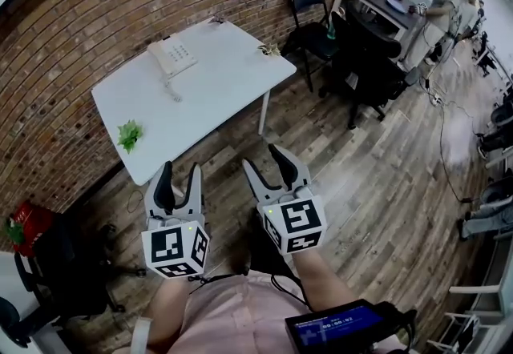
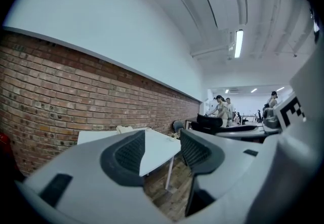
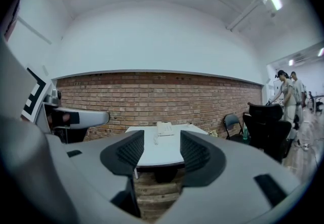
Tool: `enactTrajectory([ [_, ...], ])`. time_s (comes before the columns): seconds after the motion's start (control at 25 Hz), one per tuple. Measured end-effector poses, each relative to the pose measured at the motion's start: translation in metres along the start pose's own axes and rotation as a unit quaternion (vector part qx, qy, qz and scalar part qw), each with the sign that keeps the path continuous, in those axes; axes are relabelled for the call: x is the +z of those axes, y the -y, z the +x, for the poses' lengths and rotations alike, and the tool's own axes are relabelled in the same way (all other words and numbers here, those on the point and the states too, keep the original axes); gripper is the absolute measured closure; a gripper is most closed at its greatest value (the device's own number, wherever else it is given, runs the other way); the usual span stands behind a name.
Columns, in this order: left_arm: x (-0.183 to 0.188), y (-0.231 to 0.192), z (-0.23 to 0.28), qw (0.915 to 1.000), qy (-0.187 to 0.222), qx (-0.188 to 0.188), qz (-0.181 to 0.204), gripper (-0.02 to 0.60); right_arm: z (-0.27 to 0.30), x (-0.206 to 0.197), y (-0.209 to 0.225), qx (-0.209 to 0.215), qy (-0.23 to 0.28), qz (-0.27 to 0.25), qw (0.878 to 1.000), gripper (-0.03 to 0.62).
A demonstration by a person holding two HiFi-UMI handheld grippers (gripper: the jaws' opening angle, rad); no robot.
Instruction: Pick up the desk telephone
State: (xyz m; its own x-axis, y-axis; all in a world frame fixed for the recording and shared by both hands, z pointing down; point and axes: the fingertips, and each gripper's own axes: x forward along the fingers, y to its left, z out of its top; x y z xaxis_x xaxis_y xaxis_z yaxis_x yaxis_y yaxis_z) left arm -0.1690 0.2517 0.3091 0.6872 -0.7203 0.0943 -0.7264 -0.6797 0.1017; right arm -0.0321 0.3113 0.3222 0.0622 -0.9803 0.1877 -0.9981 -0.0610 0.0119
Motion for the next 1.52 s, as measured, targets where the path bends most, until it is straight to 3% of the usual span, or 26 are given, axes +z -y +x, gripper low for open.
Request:
enactTrajectory([
  [0.28,-0.013,-0.006,0.077,0.9994,-0.029,0.018,0.008,0.357,0.067,-0.004,0.044,0.02,-0.014,-0.005,1.0,0.365],
  [0.68,0.0,-0.027,0.191,0.9956,-0.044,0.082,0.01,0.356,0.191,0.009,0.109,0.092,-0.028,0.004,0.995,0.365],
  [1.2,0.04,-0.082,0.239,0.986,-0.008,0.167,0.002,0.354,0.283,0.056,0.123,0.153,-0.002,-0.015,0.988,0.365],
  [1.52,0.035,-0.123,0.266,0.9814,-0.003,0.191,-0.015,0.354,0.33,0.063,0.12,0.165,-0.003,-0.029,0.986,0.364],
])
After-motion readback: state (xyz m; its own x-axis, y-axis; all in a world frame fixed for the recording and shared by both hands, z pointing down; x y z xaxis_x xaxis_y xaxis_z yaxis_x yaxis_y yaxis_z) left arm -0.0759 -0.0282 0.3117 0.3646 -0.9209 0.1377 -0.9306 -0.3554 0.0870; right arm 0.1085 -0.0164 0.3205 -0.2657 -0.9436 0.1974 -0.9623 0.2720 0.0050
